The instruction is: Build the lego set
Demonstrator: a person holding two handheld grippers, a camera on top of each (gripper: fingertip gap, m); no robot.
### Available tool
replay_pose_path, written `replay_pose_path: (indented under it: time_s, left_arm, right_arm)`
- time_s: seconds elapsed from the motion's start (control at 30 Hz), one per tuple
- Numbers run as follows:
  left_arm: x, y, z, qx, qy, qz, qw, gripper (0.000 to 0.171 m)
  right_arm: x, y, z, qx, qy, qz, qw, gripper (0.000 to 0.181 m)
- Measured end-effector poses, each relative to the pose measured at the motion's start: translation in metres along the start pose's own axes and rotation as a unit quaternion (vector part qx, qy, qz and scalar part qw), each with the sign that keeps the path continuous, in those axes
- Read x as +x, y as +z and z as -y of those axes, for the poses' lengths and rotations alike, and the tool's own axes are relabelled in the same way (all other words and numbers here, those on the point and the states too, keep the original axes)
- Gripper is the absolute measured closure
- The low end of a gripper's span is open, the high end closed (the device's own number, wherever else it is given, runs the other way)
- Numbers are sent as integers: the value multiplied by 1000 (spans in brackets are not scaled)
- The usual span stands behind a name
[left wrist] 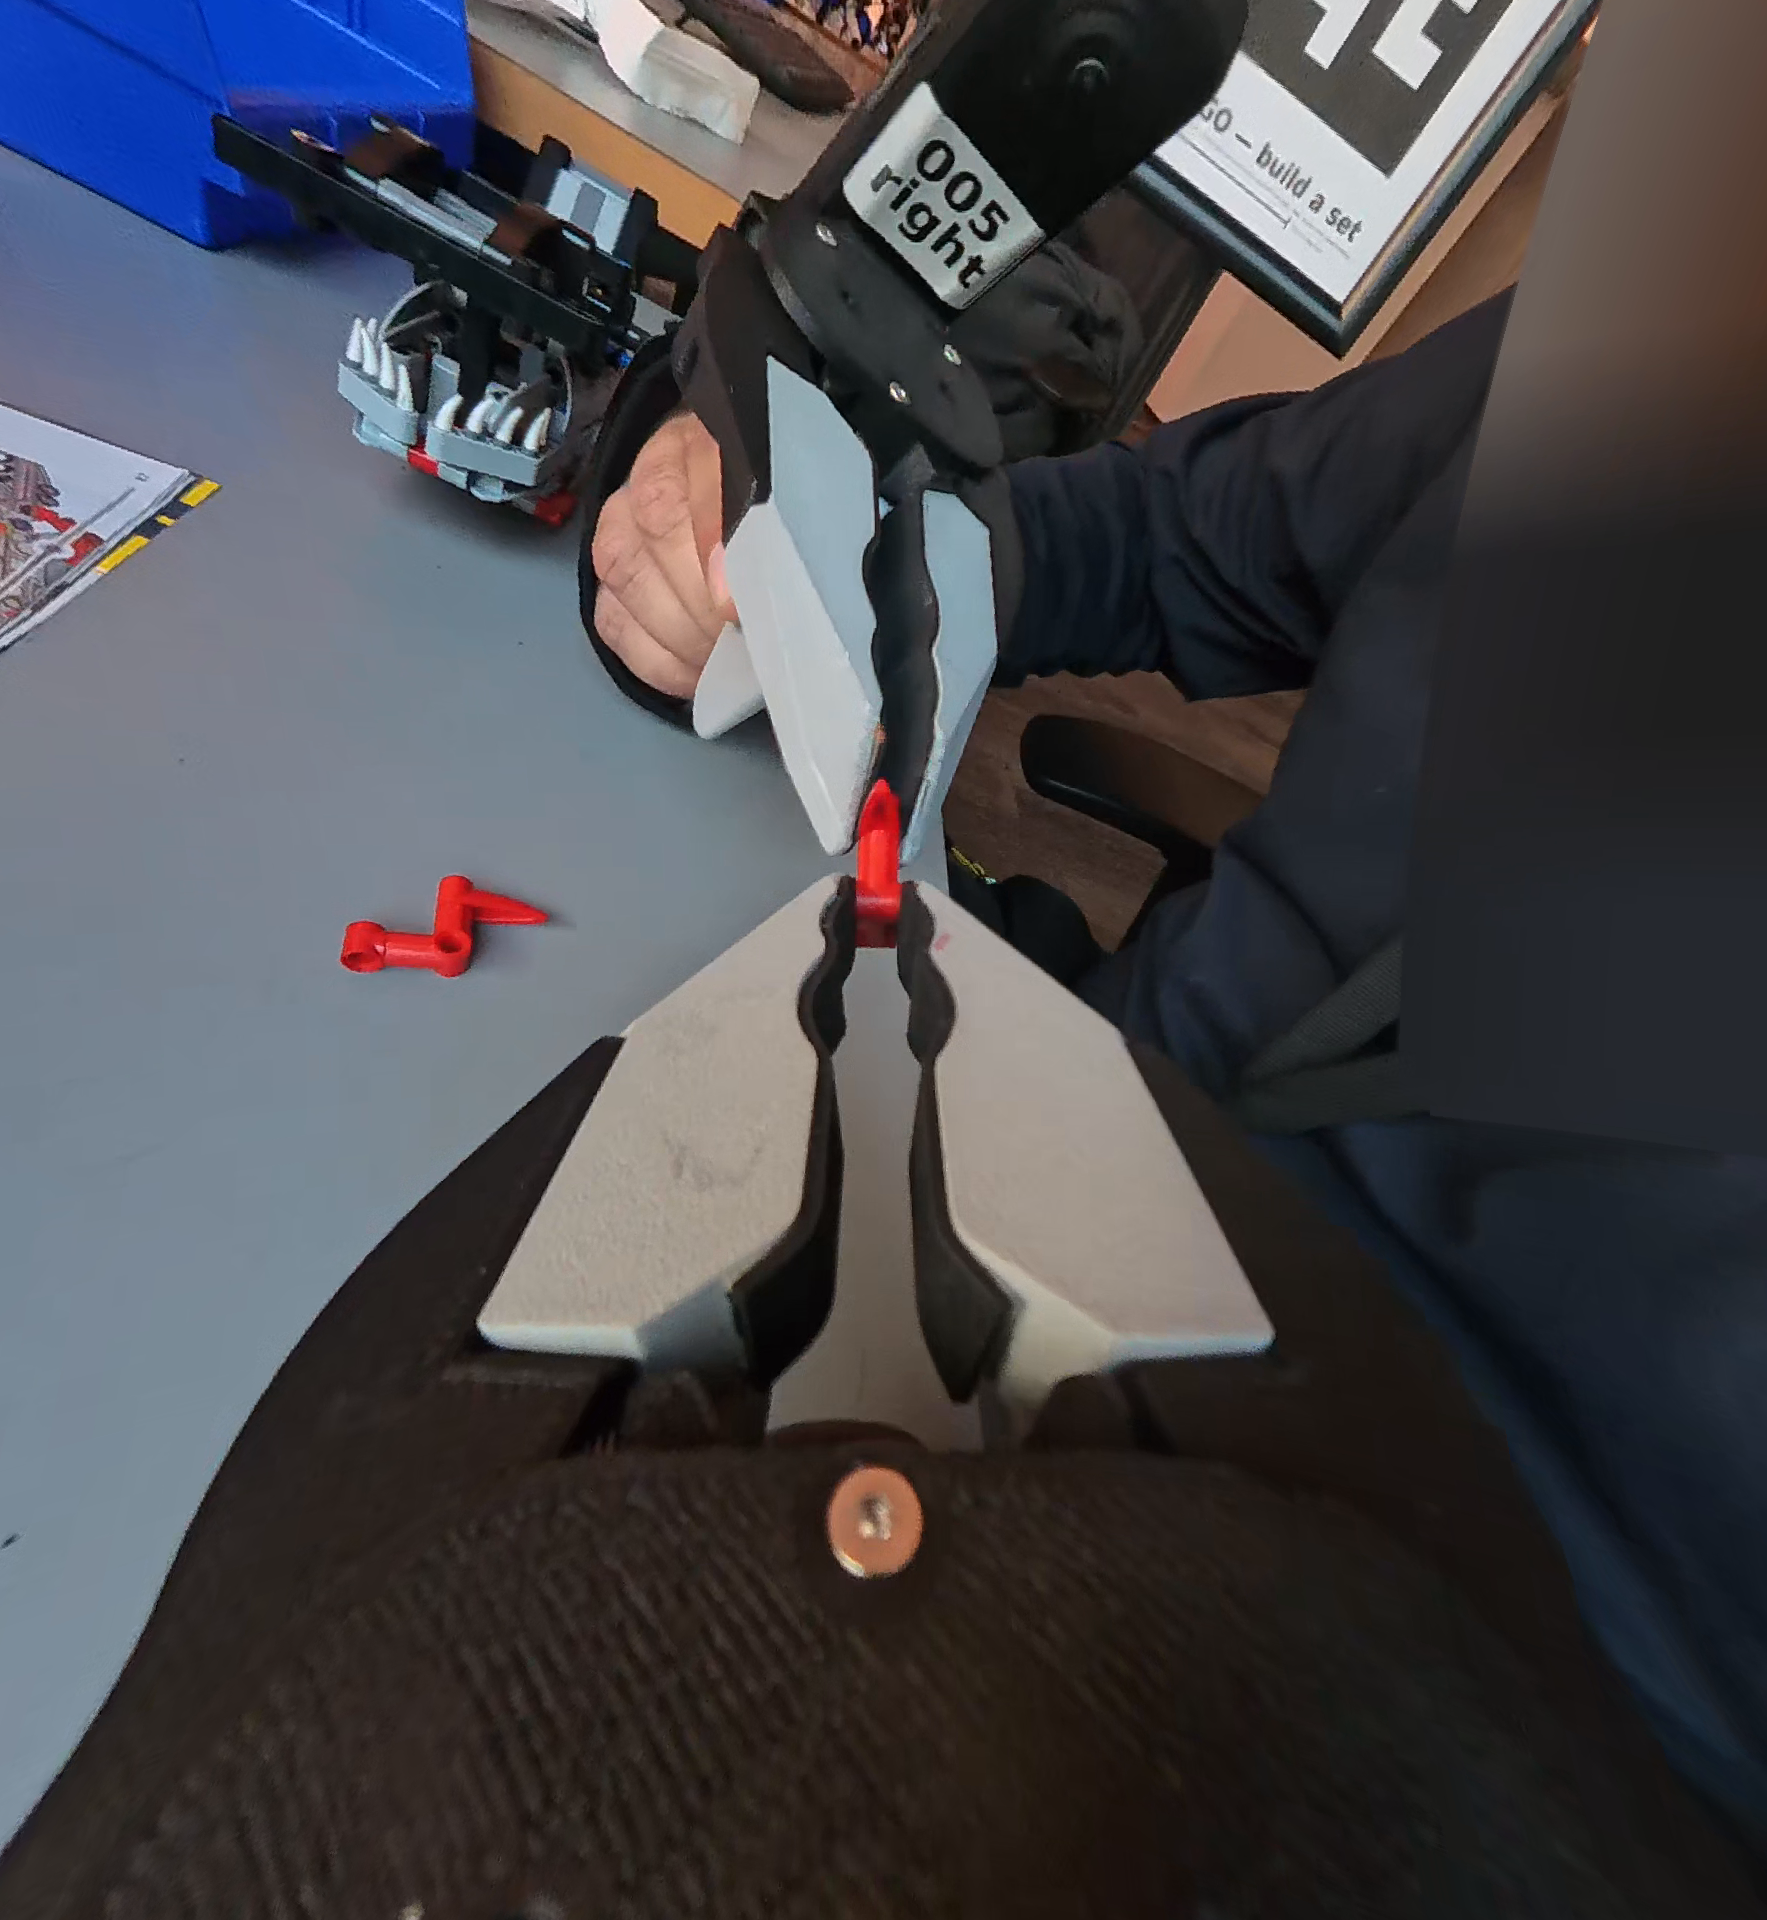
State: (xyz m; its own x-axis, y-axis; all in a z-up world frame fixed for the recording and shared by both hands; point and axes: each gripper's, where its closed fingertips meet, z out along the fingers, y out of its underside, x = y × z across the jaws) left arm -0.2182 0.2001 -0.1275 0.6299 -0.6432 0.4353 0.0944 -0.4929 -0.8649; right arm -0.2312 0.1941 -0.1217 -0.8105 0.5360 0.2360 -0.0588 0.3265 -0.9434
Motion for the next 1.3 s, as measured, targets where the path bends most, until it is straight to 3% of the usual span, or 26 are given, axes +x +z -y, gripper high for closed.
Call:
replay_pose_path:
  time_s: [0.17, 0.3, 0.37, 0.43, 0.5, 0.57, 0.67, 0.83, 0.97, 1.1, 1.17, 1.3]
  left_arm:
    - [-7, 0, -3, -11, -7, 18, 1000, 167]
    - [-20, 0, -5, -18, -65, 22, 998, 167]
    - [-42, -6, -7, -23, -90, 78, 993, 167]
    - [-65, -17, -25, -80, -103, 149, 980, 167]
    - [-62, -19, -40, -126, -144, 125, 974, 167]
    - [-58, -17, -44, -134, -195, 88, 968, 165]
    - [-61, -18, -42, -129, -213, 77, 965, 159]
    - [-74, -35, -28, -102, -180, 159, 965, 118]
    - [-65, -55, -20, -83, -108, 227, 964, 115]
    - [-62, -65, -20, -56, -26, 279, 958, 98]
    - [-65, -64, -21, -43, 9, 297, 954, 99]
    - [-71, -60, -27, -72, 57, 329, 940, 107]
  right_arm:
    - [6, 2, -6, -20, 5, -15, 1000, 177]
    - [21, -7, -7, -15, 44, -42, 998, 167]
    - [29, -16, -9, -12, 61, -63, 996, 157]
    - [30, -23, -8, -4, 78, -76, 994, 153]
    - [28, -27, -6, -1, 76, -92, 993, 149]
    - [28, -28, -8, -14, 65, -117, 991, 149]
    - [35, -32, -15, -44, 45, -181, 982, 146]
    - [32, -43, -14, -59, 19, -247, 967, 141]
    - [38, -70, -27, -108, 18, -347, 931, 145]
    - [31, -56, -51, -187, 67, -301, 933, 146]
    - [37, -45, -65, -234, 100, -280, 926, 137]
    - [58, -21, -73, -246, 131, -248, 928, 136]
